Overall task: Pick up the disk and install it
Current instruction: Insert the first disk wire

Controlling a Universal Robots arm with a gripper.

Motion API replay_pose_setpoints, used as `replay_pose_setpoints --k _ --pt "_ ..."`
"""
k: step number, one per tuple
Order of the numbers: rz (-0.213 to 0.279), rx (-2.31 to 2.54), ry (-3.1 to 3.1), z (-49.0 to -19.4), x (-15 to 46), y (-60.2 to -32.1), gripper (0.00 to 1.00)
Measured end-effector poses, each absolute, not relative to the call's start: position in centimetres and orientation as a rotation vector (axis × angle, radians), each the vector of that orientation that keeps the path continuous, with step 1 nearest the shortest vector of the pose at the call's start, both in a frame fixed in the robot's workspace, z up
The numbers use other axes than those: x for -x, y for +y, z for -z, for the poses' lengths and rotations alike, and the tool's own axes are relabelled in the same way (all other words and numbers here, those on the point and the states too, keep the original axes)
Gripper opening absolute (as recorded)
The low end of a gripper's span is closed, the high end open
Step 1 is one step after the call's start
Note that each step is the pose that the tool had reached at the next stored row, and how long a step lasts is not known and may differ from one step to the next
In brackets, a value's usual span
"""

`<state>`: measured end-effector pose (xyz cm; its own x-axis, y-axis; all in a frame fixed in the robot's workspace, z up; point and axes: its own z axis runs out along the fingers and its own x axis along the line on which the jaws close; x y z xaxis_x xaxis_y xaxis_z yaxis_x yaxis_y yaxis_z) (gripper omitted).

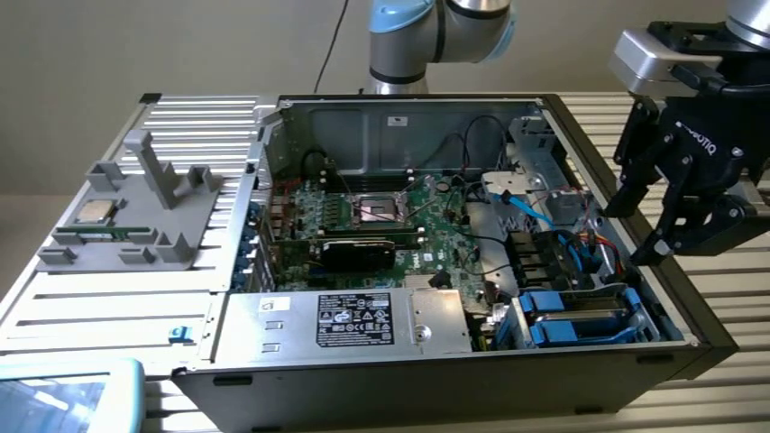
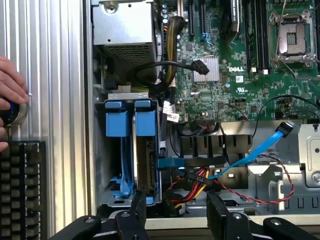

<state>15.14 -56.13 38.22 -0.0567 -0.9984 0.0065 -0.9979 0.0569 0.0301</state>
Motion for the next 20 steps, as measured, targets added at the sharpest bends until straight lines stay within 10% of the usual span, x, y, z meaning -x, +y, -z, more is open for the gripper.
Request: replay_pose_setpoints --k 20 --pt "0.051 -2.006 -2.401 -36.0 -14.0 -55.6 0.60"
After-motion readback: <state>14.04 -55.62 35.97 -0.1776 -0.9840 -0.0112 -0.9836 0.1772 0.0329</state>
